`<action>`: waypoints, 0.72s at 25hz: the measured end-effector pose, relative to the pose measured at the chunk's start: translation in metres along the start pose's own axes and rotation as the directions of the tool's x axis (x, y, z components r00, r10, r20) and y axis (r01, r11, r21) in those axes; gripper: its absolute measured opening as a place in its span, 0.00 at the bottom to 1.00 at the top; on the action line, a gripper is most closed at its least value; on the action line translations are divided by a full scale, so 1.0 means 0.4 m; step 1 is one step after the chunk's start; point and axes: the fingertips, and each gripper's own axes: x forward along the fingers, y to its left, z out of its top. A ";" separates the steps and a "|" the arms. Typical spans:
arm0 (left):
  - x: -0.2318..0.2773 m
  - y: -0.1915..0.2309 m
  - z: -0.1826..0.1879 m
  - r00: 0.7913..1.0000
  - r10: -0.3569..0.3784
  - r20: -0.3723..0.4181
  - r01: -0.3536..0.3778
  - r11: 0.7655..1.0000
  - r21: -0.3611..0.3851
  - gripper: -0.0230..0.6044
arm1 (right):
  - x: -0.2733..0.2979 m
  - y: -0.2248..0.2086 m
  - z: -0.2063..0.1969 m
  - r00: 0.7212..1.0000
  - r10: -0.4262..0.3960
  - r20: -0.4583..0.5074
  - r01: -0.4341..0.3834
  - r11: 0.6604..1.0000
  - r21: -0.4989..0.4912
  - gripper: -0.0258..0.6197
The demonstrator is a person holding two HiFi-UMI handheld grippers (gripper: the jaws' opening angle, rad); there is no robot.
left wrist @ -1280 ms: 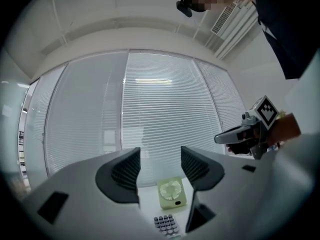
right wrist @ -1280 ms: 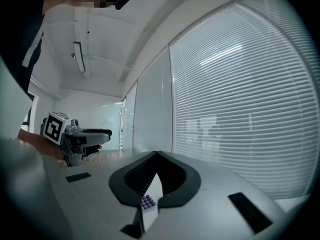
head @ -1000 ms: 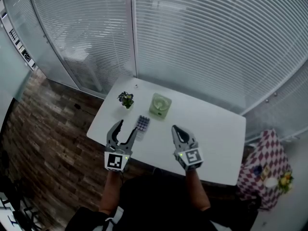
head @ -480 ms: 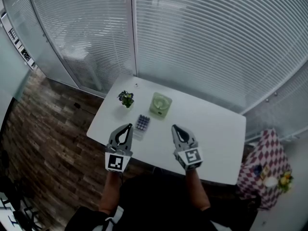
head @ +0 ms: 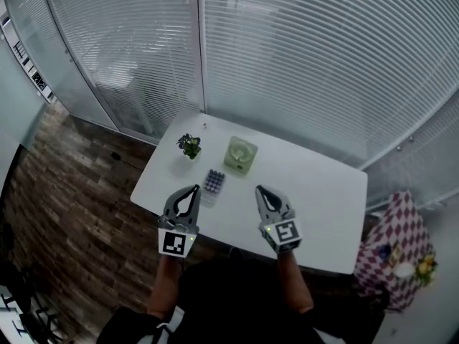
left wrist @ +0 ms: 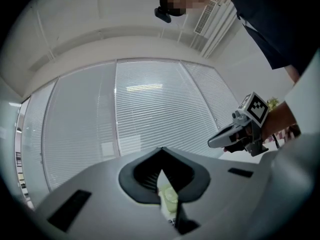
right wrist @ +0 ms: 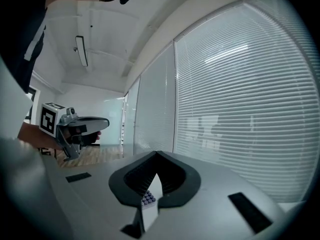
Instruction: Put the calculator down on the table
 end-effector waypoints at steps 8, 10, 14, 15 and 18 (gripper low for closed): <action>-0.011 0.003 0.000 1.000 0.000 0.003 0.000 1.000 -0.004 0.05 | -0.006 0.017 0.006 1.000 0.000 -0.002 0.000 1.000 -0.006 0.05; -0.017 0.003 0.004 1.000 0.004 0.015 -0.004 1.000 -0.021 0.05 | -0.009 0.023 0.006 1.000 0.000 0.000 0.000 1.000 -0.016 0.05; -0.029 -0.002 -0.029 0.999 0.016 -0.040 -0.021 0.992 -0.125 0.05 | -0.013 0.028 0.000 1.000 0.001 -0.005 -0.001 1.000 -0.011 0.05; -0.029 -0.004 -0.029 0.999 0.010 -0.039 -0.015 0.993 -0.120 0.05 | -0.012 0.029 -0.001 1.000 0.002 -0.007 -0.002 1.000 -0.012 0.05; -0.028 -0.013 -0.028 1.000 -0.002 -0.031 -0.002 0.992 -0.126 0.05 | -0.012 0.033 -0.001 1.000 0.007 -0.010 -0.007 1.000 -0.022 0.05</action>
